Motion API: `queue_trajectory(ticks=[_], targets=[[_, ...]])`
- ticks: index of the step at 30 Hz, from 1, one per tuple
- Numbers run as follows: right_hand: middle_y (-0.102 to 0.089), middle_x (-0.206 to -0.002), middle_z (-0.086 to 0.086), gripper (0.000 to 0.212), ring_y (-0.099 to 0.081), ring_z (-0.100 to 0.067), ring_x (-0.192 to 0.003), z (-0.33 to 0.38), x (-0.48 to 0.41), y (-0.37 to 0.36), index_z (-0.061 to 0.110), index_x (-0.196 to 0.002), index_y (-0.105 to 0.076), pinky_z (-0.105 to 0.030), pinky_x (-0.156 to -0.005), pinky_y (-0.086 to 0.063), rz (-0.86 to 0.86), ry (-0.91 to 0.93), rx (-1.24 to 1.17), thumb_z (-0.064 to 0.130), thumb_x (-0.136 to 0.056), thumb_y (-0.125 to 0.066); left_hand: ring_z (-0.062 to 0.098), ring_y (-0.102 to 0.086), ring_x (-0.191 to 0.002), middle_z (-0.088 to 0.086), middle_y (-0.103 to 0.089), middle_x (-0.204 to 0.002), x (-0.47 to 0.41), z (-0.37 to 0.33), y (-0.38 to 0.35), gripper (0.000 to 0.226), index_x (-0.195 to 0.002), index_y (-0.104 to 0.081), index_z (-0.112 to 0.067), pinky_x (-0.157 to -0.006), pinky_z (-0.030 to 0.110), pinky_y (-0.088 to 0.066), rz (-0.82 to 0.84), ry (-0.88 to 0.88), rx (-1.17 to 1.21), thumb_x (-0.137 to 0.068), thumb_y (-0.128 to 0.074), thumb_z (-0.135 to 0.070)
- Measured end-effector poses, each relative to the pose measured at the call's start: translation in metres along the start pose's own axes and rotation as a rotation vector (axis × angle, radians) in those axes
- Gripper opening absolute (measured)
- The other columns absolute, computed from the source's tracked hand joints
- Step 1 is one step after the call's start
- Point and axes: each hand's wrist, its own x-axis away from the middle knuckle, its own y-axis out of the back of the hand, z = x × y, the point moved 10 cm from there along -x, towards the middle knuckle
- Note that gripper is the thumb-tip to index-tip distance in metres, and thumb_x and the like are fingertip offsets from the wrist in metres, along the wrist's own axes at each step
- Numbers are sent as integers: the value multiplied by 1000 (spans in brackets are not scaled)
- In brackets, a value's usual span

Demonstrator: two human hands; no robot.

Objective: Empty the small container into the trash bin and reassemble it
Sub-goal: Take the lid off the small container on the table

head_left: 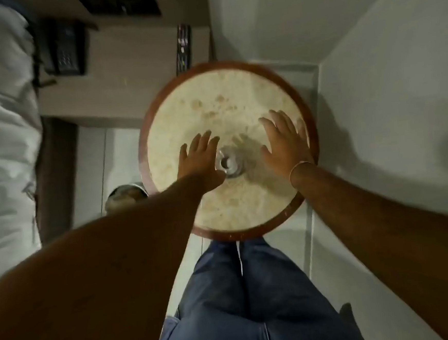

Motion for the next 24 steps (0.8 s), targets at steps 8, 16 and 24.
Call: queue_trajectory(ticks=[8, 16, 24], targets=[[-34, -176, -16, 63, -25, -36, -164, -38, 2, -123, 12, -163, -43, -62, -134, -12, 65, -122, -126, 23, -104, -61, 39, 3, -159, 14, 3, -174, -43, 0, -110, 114, -164, 1, -31, -121, 73, -8, 109, -6, -208, -86, -81, -42], [-67, -143, -21, 40, -58, -39, -138, -41, -6, -126, 0, -138, -66, -53, -116, -43, -236, -191, -305, 27, -109, -60, 40, -28, -147, 12, -30, -163, -66, -16, -123, 91, -159, -26, -31, -109, 69, -37, 10, -44, -151, -84, -78, -37], [-71, -113, -19, 31, -64, -24, -103, -43, -8, -159, -1, -112, -74, -41, -94, -55, -144, -450, -713, 22, -114, -54, 41, -37, -137, 14, -41, -151, -55, -9, -117, 94, -149, -42, -23, -98, 61, -51, -44, 27, 52, -67, -88, -34]])
